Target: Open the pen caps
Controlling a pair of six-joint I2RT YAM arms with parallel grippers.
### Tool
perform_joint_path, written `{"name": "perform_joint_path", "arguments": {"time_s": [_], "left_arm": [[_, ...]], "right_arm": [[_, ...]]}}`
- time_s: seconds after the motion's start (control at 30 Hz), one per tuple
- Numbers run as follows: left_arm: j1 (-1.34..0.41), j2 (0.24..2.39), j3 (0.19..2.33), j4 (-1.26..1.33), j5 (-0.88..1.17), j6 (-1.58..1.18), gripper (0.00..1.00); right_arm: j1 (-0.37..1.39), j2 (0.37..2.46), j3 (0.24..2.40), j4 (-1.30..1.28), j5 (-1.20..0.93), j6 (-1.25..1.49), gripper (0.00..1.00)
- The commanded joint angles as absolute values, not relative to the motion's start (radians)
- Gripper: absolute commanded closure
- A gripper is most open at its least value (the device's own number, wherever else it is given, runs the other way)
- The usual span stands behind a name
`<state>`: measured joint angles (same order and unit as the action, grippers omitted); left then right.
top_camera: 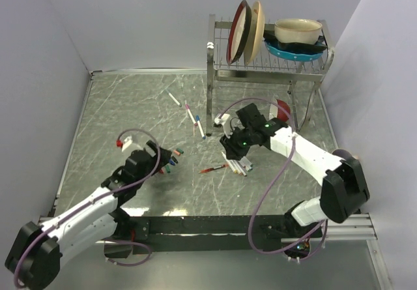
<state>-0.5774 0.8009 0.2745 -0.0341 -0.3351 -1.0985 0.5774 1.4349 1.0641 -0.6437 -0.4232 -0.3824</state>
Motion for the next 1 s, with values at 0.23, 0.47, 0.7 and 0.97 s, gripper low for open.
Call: {"name": "perform_joint_path", "arguments": {"time_s": [0.23,0.47,0.7,0.97], "left_arm": [[-0.48,1.507,0.975,-0.076,-0.215,-0.773,0.03],[-0.42,2.061,1.755,-0.613,-0.333,-0.821,0.05],[-0.354,2.308,2.038,-0.692,-0.325,-0.831,0.2],[-0.307,2.48,2.276,-0.758,-0.269,-0.812,0.41]], "right_arm": [[0.515,1.184,1.028,-0.584,-0.617,-0.445,0.6],[0.506,1.141,1.02,-0.581,-0.635,-0.445,0.6],[0.506,1.108,1.02,-0.58,-0.638,-0.445,0.6],[0.517,1.086,1.022,-0.578,-0.63,-0.445,0.6]]}}
